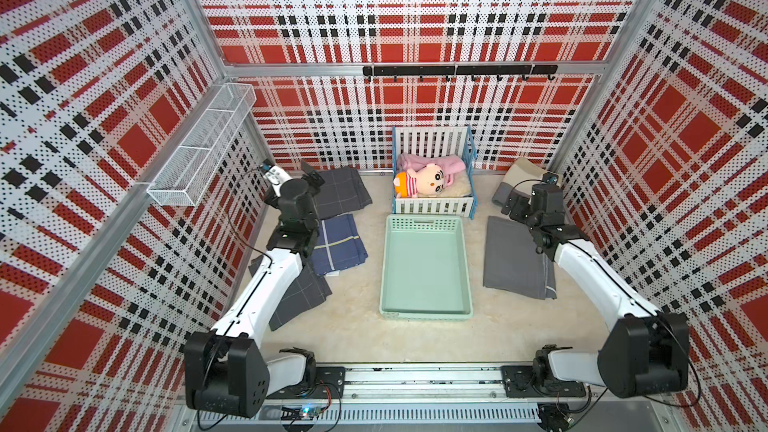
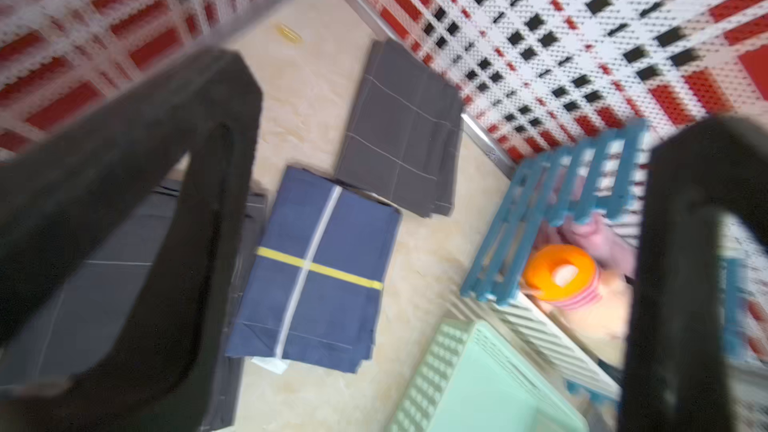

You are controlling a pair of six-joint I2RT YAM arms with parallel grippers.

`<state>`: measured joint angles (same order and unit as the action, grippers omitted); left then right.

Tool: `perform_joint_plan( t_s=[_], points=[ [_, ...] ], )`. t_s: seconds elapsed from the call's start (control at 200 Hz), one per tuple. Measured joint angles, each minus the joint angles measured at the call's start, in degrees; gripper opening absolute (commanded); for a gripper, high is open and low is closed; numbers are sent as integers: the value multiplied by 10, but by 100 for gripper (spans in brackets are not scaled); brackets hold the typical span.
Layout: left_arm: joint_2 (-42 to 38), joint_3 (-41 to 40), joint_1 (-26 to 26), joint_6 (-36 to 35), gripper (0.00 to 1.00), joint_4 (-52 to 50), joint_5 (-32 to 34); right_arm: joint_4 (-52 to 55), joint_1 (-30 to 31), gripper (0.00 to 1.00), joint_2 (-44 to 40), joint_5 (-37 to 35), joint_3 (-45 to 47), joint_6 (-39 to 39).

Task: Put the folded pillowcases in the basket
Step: Move the basket to the center of the board.

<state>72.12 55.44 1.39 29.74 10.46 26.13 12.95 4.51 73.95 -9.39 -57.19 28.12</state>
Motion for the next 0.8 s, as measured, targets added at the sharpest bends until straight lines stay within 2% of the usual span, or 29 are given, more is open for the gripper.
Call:
perform_joint_plan(
  t_s=[0.025,0.075,0.145,0.24,0.386,0.441,0.461,0.531,0.601,0.641,0.802],
  points=[
    [0,-12,-19,16,49,-8,-27,2,-2,67,-3,13,2,2],
    [3,-39,-50,44,40,-35,-64,8,-3,51,-2,38,2,9],
    [11,-55,-40,58,33,-89,-81,24,4,38,3,65,2,16],
    [21,-37,37,58,27,-154,-82,53,10,28,3,110,8,20],
    [42,56,174,47,29,-199,-46,95,48,26,28,153,1,28],
    [52,92,216,48,32,-205,-38,104,71,11,48,160,-6,30],
    [58,106,229,48,33,-208,-37,105,77,9,56,163,-7,31],
    [79,145,253,50,33,-219,-37,105,95,10,80,183,-7,53],
    [106,172,276,52,34,-229,-38,103,102,21,102,200,-7,72],
    [120,181,289,51,36,-234,-38,100,106,23,113,206,-8,76],
    [160,196,352,48,38,-263,-40,94,125,24,170,220,-23,91]
  ],
)
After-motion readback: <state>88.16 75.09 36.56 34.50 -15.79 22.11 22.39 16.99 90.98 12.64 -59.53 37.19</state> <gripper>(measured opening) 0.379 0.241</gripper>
